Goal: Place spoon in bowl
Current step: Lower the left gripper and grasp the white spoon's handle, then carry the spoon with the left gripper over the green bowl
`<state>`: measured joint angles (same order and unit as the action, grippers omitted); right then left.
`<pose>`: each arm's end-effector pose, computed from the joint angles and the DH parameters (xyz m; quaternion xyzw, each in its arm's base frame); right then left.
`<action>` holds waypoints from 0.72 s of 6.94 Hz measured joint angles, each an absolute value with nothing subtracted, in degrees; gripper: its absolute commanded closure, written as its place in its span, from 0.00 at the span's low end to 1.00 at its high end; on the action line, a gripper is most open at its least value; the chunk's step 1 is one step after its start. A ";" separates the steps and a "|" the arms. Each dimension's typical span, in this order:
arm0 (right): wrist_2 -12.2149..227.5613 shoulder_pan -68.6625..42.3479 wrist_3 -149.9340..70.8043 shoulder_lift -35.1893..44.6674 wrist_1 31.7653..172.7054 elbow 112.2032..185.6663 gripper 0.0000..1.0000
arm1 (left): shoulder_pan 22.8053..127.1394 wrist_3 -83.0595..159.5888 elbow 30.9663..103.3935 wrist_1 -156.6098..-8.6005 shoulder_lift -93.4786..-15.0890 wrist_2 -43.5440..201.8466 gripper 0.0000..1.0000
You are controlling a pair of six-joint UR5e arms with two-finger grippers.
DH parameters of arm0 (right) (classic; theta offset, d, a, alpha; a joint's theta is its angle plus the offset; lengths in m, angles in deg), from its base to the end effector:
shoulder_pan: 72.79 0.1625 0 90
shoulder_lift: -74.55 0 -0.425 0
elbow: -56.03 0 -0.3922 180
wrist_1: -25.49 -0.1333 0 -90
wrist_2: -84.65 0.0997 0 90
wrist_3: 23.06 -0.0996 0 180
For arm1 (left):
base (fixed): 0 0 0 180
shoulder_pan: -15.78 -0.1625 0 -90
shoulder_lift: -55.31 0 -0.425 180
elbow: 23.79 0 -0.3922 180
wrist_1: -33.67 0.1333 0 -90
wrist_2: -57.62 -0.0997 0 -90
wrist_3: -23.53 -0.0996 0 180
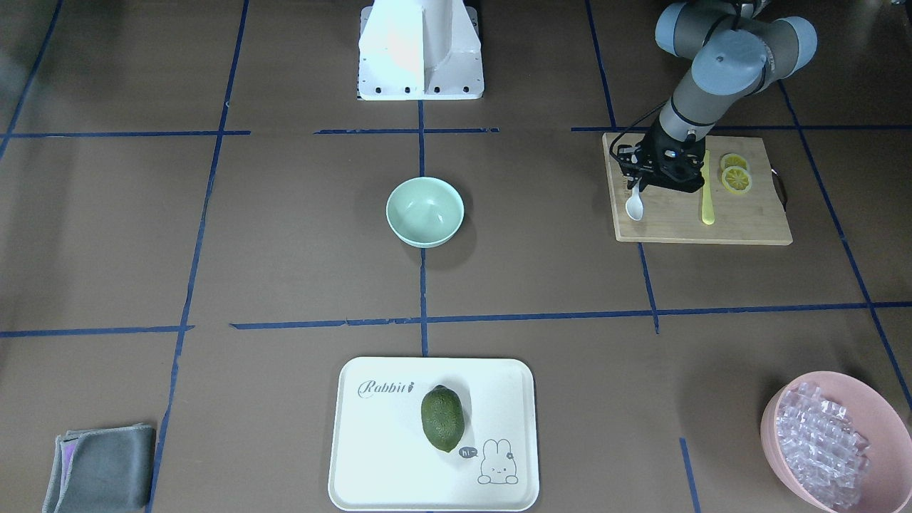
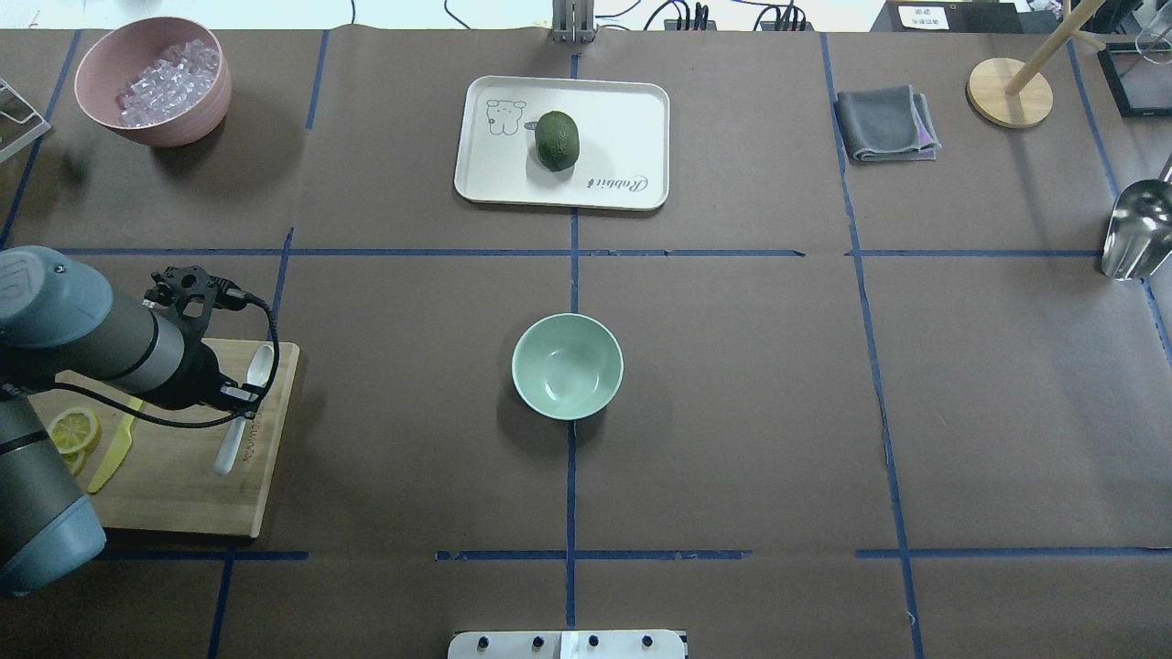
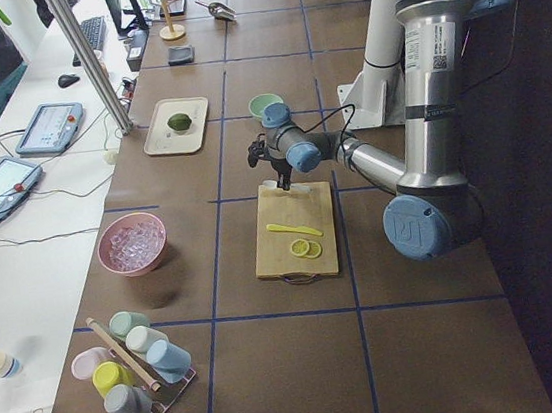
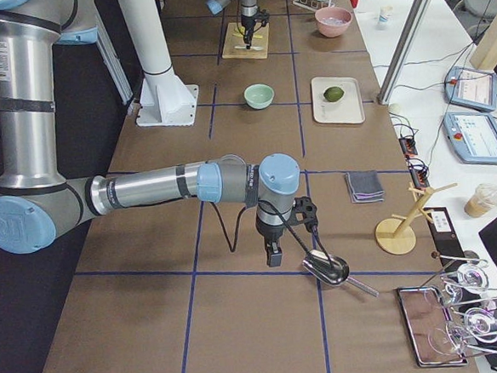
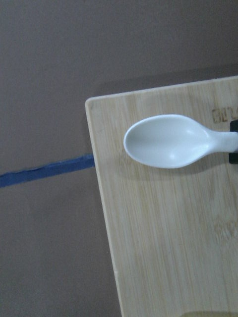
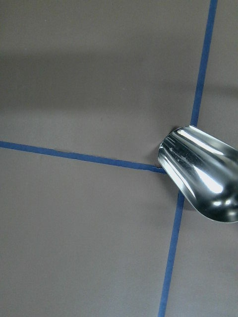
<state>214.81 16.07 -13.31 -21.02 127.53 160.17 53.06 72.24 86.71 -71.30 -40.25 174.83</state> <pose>0.0603 -0.4428 0.6091 -0.0026 -0.3443 -0.0787 0.9355 0.3661 -0.3890 0.4146 0.0452 0.4031 0.1142 0.9069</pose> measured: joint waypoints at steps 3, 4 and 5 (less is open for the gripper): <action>214.82 16.07 -13.31 -21.10 127.53 160.02 0.00 | 49.34 71.39 87.48 -57.91 -56.77 174.38 1.00; 214.82 16.07 -13.31 -21.17 127.53 159.99 0.00 | 47.63 70.92 85.81 -56.64 -62.24 173.74 1.00; 214.82 16.07 -13.33 -21.21 127.53 160.01 0.00 | 45.90 70.59 82.91 -56.21 -67.35 172.18 1.00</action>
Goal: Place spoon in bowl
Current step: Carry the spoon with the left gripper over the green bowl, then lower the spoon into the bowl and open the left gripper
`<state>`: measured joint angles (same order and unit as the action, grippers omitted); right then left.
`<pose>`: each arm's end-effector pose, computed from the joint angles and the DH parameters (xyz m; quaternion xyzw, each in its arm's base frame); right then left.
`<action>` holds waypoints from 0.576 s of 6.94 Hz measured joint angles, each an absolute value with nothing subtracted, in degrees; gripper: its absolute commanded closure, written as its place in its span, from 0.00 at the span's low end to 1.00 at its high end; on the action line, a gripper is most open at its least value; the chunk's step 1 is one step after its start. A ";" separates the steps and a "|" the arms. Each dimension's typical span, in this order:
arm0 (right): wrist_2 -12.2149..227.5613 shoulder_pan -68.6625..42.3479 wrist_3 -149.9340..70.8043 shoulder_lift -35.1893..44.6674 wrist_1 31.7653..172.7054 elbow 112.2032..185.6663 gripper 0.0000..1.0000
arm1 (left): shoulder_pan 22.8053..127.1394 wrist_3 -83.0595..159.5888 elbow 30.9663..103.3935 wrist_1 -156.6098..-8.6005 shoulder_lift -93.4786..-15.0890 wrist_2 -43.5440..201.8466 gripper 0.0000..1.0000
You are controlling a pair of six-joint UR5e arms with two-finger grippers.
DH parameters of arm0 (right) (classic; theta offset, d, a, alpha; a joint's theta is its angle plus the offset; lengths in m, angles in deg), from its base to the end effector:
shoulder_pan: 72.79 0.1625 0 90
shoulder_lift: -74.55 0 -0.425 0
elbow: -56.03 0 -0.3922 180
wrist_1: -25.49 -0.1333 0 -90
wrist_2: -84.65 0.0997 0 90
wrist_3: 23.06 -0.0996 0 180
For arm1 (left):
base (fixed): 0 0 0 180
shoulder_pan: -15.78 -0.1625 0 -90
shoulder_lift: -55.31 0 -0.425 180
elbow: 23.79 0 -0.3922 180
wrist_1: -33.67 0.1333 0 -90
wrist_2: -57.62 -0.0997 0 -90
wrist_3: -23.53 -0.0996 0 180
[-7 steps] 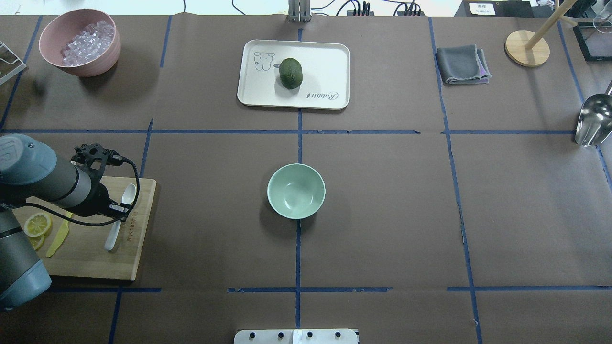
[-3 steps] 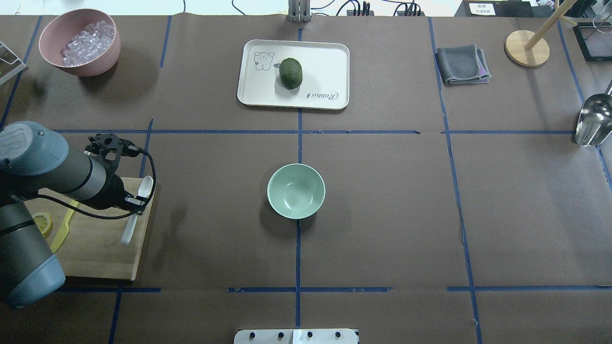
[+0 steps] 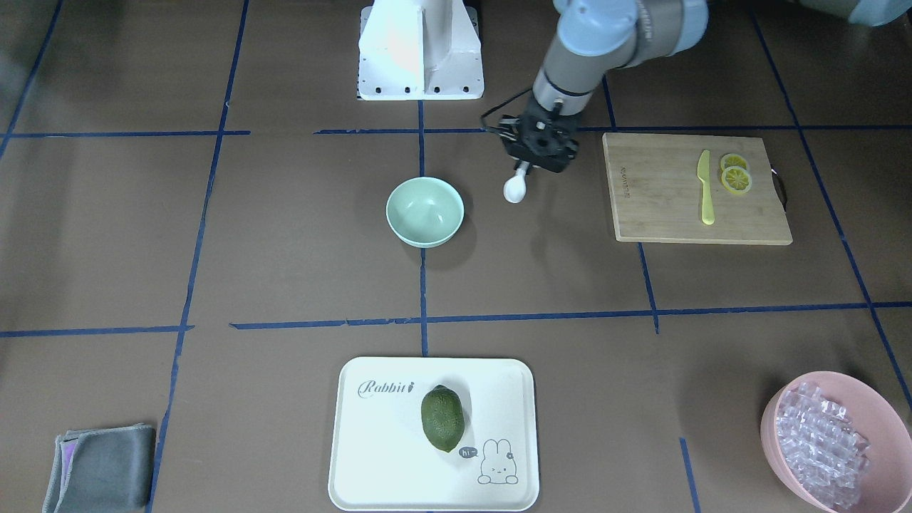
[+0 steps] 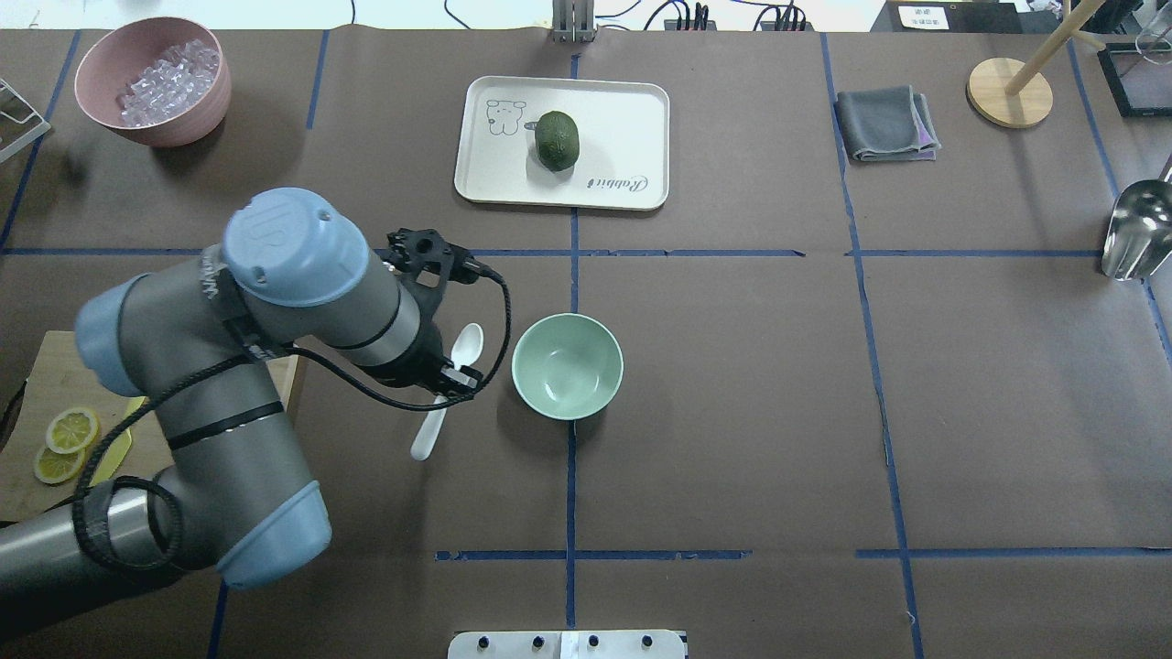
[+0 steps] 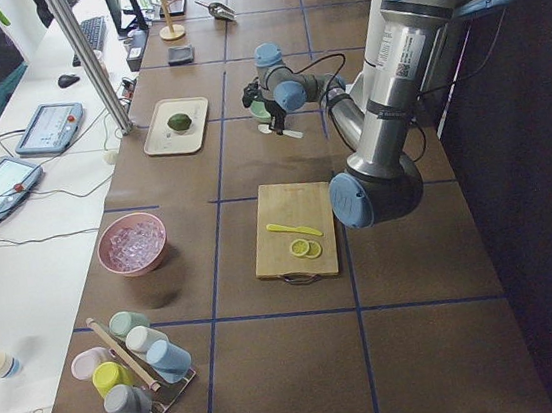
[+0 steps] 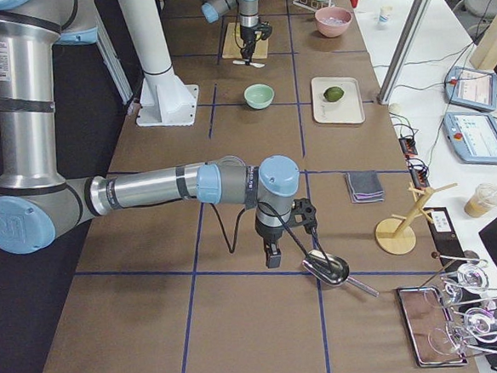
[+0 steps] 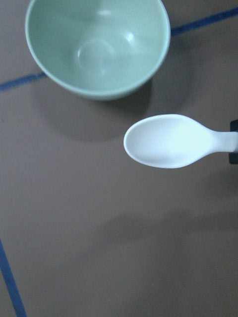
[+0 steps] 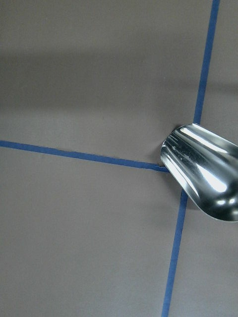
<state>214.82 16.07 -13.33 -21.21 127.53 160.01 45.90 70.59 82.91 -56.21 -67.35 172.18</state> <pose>0.0603 -0.4412 0.6119 -0.0055 -0.3446 -0.0775 0.9355 0.4889 -0.3899 0.2063 0.0869 0.4422 0.1872 0.8728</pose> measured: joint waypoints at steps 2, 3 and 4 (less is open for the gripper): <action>214.82 16.07 -13.41 -21.25 127.53 160.08 0.00 | 42.95 70.64 75.73 -56.13 -75.64 169.09 1.00; 214.82 16.07 -13.43 -21.25 127.53 160.07 0.00 | 42.54 70.75 71.38 -56.14 -79.57 168.66 0.97; 214.82 16.07 -13.41 -21.25 127.53 160.04 0.00 | 42.39 70.69 67.64 -56.17 -82.38 168.52 0.60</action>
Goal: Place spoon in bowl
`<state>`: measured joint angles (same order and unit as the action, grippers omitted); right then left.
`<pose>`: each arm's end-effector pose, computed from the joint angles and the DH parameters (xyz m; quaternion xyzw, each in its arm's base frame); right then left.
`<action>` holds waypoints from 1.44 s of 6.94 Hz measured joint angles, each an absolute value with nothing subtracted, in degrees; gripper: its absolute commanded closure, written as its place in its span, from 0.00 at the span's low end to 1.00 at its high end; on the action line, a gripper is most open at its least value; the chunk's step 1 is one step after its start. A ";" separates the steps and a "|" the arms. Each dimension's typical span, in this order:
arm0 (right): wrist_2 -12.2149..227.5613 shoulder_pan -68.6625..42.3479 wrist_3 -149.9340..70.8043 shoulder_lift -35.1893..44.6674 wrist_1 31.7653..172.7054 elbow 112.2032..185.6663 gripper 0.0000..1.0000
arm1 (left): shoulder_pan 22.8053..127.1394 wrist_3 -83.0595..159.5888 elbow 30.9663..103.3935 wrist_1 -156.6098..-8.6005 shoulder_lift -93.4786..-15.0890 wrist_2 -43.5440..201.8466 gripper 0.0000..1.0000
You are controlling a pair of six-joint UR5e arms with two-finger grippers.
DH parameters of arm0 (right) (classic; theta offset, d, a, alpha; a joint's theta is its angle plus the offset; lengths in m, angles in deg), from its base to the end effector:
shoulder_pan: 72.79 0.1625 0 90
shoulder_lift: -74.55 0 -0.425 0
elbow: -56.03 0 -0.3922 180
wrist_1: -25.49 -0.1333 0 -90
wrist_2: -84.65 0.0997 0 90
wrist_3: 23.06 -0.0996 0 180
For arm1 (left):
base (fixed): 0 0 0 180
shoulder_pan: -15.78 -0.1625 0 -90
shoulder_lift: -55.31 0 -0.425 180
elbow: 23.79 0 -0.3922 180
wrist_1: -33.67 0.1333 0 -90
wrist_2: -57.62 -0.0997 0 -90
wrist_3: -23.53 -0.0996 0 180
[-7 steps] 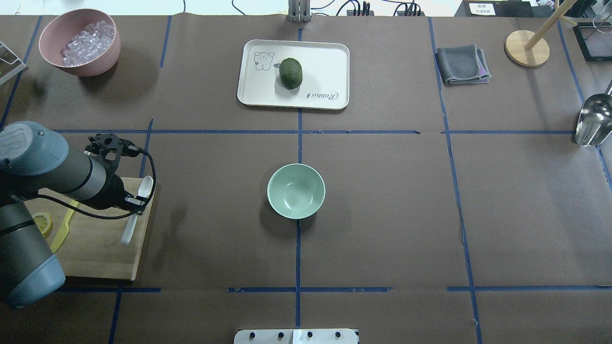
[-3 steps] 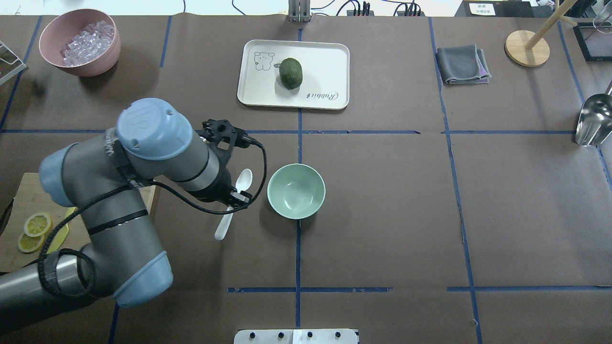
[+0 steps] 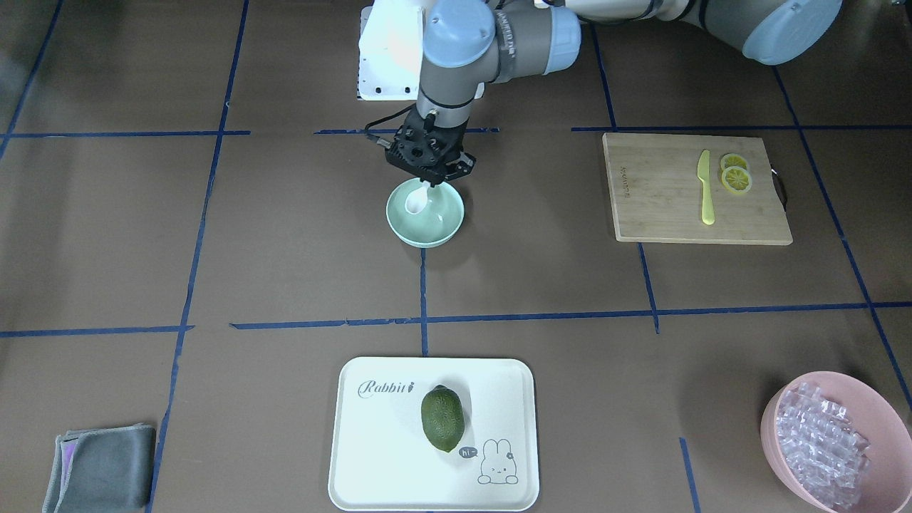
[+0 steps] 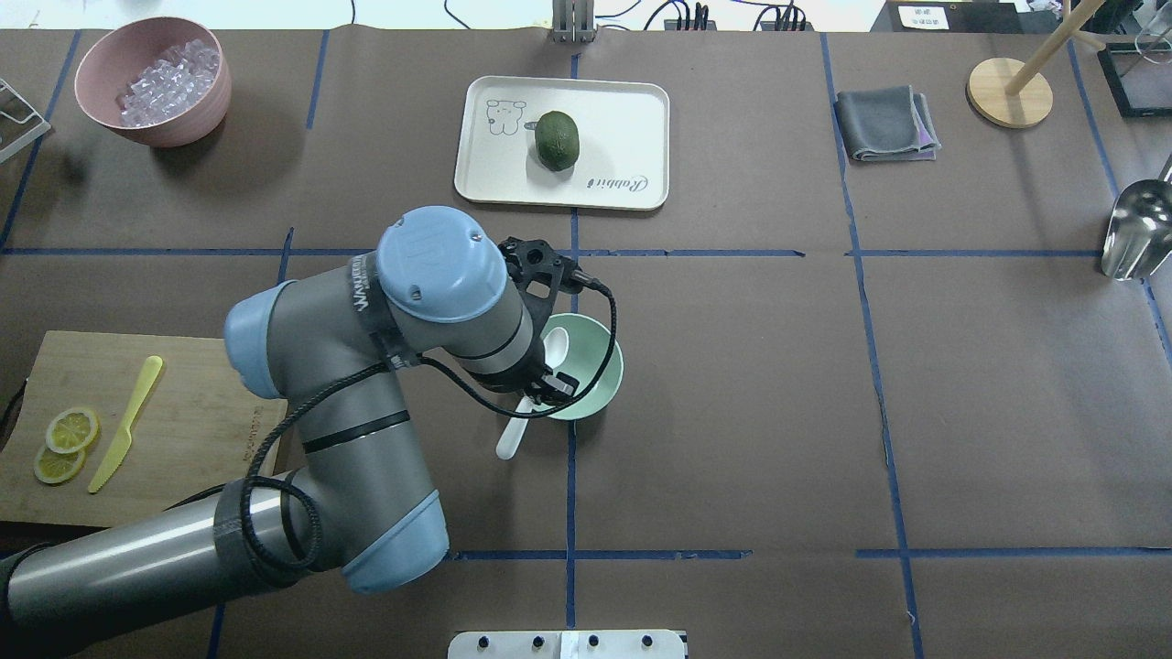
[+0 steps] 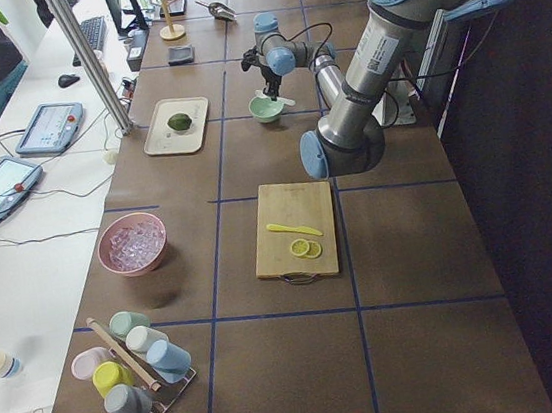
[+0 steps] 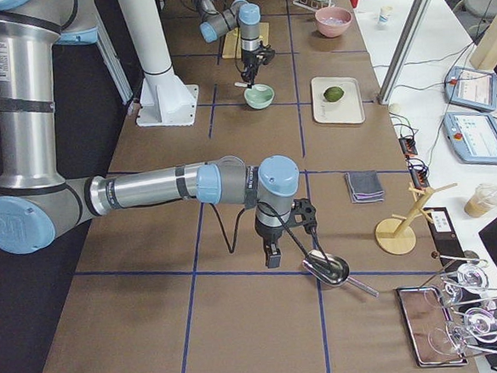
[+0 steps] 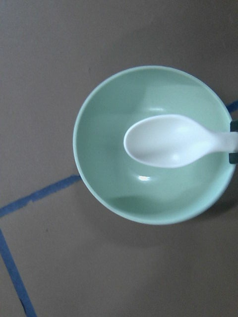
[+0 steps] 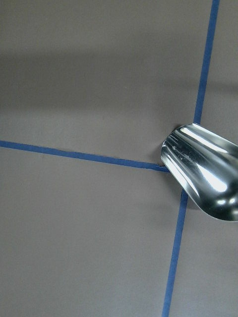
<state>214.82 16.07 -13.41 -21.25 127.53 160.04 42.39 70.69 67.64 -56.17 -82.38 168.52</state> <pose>0.0603 -0.4409 0.6119 -0.0058 -0.3446 -0.0768 0.9356 0.5880 -0.4039 0.1379 0.0965 0.4290 0.2007 0.8754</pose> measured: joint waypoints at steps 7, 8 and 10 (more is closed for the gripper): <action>214.82 16.07 -13.48 -21.26 127.53 160.14 0.00 | 46.10 69.25 66.34 -55.96 -80.95 174.59 0.00; 214.82 16.07 -13.46 -21.26 127.53 160.07 0.00 | 49.12 68.40 71.65 -55.66 -75.27 177.46 0.00; 214.82 16.07 -13.43 -21.25 127.53 159.88 0.00 | 57.28 64.38 81.85 -51.26 -64.41 179.27 0.00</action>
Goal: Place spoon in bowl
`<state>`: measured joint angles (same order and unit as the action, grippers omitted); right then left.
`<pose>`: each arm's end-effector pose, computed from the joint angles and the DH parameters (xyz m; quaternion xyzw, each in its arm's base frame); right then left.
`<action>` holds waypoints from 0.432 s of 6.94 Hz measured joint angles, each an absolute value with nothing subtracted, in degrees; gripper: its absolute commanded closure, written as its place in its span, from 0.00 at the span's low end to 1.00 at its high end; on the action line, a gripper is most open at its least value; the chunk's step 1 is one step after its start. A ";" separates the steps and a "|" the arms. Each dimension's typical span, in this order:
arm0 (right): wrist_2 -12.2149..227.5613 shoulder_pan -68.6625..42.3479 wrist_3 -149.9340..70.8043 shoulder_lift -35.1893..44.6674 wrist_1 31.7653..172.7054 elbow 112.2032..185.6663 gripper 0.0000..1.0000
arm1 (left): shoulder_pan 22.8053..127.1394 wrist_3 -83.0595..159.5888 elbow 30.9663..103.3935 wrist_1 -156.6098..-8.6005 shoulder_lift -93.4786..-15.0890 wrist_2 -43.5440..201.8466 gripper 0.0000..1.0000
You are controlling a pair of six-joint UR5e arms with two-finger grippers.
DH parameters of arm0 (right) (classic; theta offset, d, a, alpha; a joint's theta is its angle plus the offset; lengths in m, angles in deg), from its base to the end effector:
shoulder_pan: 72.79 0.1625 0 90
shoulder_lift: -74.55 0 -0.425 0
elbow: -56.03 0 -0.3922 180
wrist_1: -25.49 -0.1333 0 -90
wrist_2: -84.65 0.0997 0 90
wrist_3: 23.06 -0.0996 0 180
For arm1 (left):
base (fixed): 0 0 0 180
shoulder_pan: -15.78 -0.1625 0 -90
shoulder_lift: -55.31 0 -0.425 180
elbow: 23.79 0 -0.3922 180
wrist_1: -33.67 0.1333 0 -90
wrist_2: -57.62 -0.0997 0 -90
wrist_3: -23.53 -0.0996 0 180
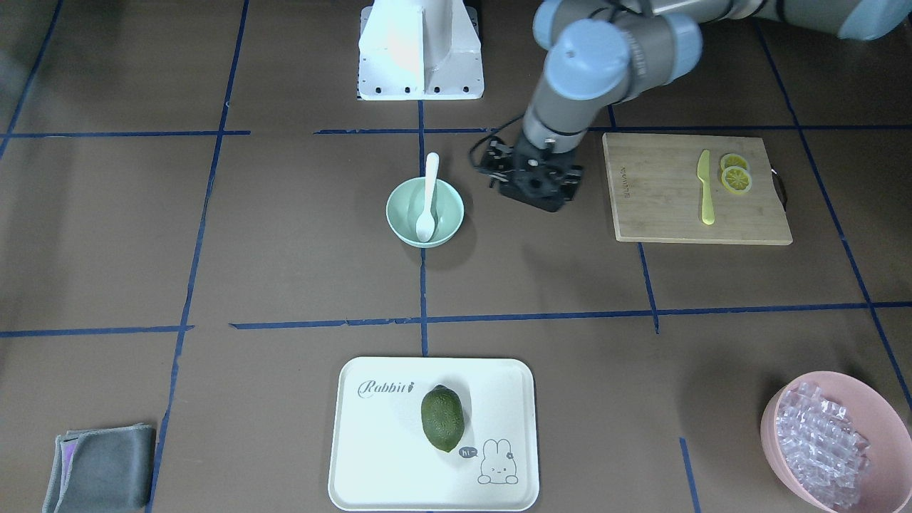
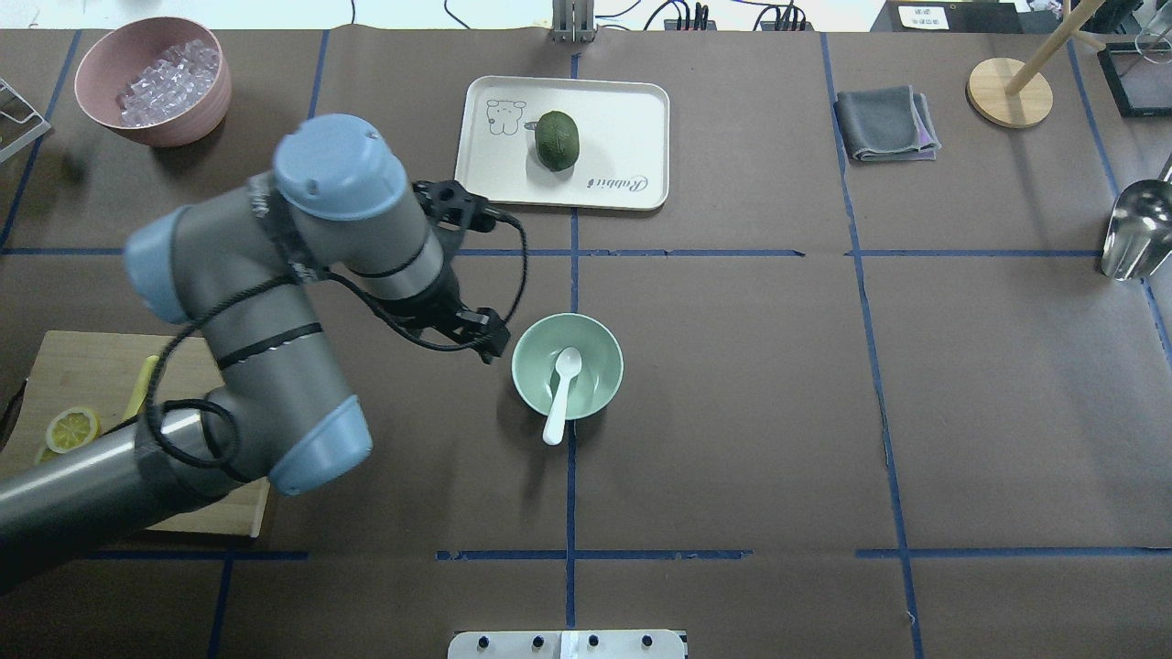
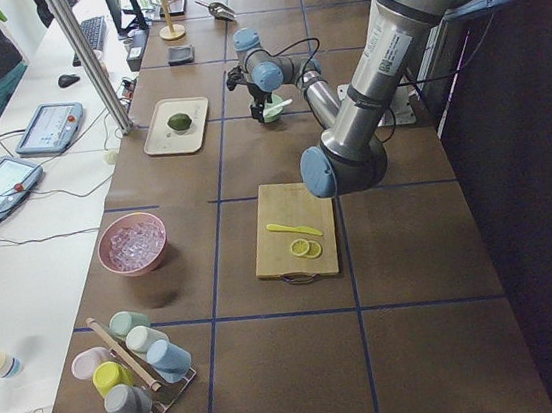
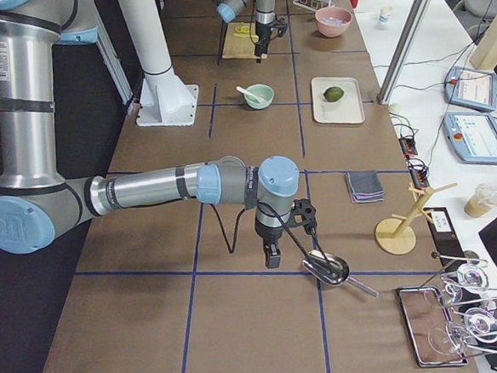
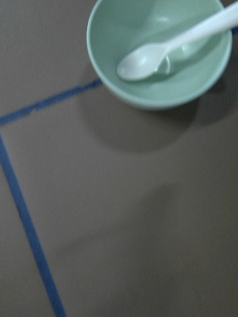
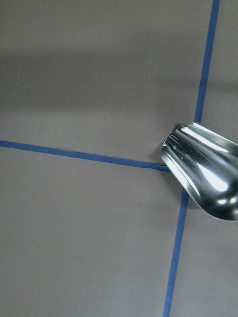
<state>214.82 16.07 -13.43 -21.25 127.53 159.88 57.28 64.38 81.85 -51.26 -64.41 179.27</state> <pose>0.0603 -0.4408 0.6133 -0.0072 -0.3447 -0.0762 0.9356 0.4085 -0.4696 0.2527 0.0556 0.4150 0.1540 0.8950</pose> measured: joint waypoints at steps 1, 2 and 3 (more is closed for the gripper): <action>214.82 16.07 -13.44 -21.26 127.53 159.79 0.00 | 62.57 59.42 84.82 -47.05 -60.89 179.76 0.00; 214.82 16.07 -13.44 -21.26 127.53 159.79 0.00 | 68.85 54.15 86.21 -43.78 -57.74 181.66 0.00; 214.84 16.07 -13.46 -21.25 127.53 159.85 0.00 | 75.21 47.05 86.55 -42.11 -54.10 184.57 0.00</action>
